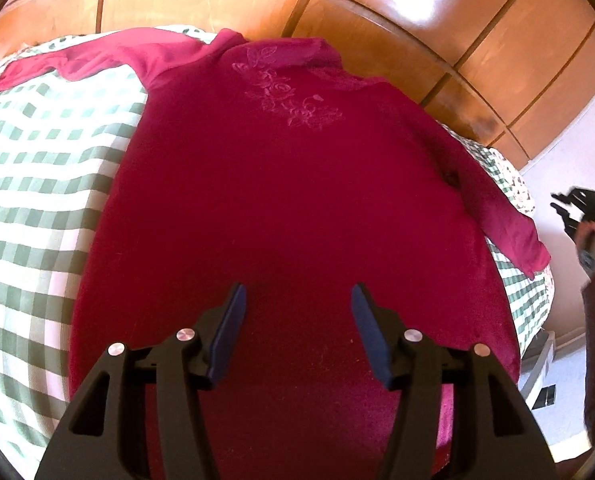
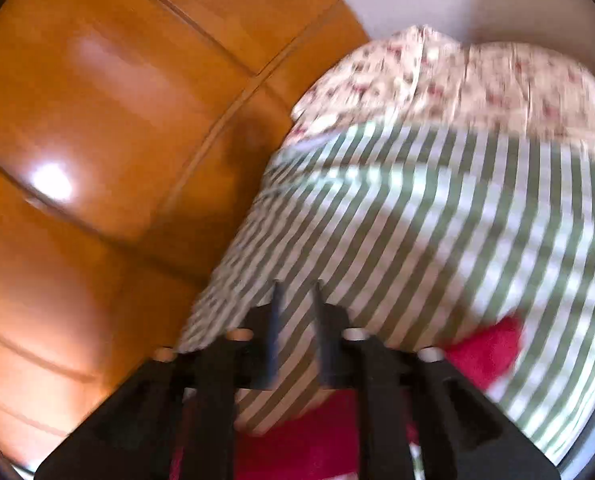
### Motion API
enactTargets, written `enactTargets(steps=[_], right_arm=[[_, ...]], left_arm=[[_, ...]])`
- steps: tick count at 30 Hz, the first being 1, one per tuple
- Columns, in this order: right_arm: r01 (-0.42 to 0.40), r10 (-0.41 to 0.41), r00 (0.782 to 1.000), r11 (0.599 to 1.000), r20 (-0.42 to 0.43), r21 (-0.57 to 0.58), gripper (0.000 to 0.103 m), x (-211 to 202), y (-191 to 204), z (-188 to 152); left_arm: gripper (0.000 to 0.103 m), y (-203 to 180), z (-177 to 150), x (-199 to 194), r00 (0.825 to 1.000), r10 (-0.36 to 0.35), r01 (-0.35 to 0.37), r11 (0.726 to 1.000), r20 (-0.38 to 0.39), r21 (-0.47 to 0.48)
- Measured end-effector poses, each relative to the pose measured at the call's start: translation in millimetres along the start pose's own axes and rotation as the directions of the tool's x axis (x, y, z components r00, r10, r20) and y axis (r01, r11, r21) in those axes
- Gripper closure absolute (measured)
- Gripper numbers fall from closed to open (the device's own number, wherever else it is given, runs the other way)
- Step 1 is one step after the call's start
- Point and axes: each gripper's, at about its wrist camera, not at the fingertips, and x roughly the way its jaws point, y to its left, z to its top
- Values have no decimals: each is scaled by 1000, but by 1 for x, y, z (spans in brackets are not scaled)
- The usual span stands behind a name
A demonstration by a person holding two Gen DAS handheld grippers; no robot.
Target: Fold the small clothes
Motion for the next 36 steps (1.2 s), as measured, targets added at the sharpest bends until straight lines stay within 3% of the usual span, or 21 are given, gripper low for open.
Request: enactTargets(steps=[1, 2, 8, 12, 15, 20, 21, 23, 26, 30, 32, 36], right_arm=[[45, -44, 998, 999, 42, -20, 54, 3, -3, 4], [65, -65, 996, 998, 60, 5, 49, 3, -13, 4], [4, -2, 1000, 997, -14, 83, 49, -31, -87, -46], [-42, 57, 989, 992, -135, 115, 49, -43, -129, -102], [-60, 81, 983, 990, -165, 126, 49, -26, -139, -121], [-49, 63, 989, 993, -134, 106, 49, 10, -119, -114], [-38, 51, 990, 994, -131, 100, 52, 16, -113, -111], [-19, 31, 987, 997, -155, 78, 95, 23, -102, -105], [-28, 37, 990, 997, -139, 67, 97, 15, -94, -89], [-86, 87, 995, 996, 52, -24, 97, -49, -76, -62], [-17, 27, 994, 995, 103, -98, 97, -59, -73, -55], [156, -145, 987, 967, 69, -202, 97, -22, -76, -54]], left_arm=[[48, -1, 0, 0, 1000, 4, -4, 1000, 1, 4], [47, -3, 0, -1, 1000, 9, -9, 1000, 4, 13], [44, -6, 1, 5, 1000, 23, -23, 999, 0, 41], [43, -10, 5, 8, 1000, 19, -19, 999, -4, 51], [42, -13, 6, 9, 1000, 20, -19, 999, -8, 43], [40, -19, 0, 1, 1000, 20, -20, 999, 2, 41], [40, -19, -1, 0, 1000, 20, -20, 999, 4, 37], [40, -20, -3, -2, 1000, 20, -20, 999, 8, 33], [40, -22, -3, -6, 1000, 23, -23, 999, 18, 47], [40, -14, -2, -11, 999, 22, -23, 999, 39, 32], [40, -9, -2, -11, 999, 16, -17, 1000, 42, 16], [40, 6, -2, -14, 999, 25, -24, 1000, 47, -7]])
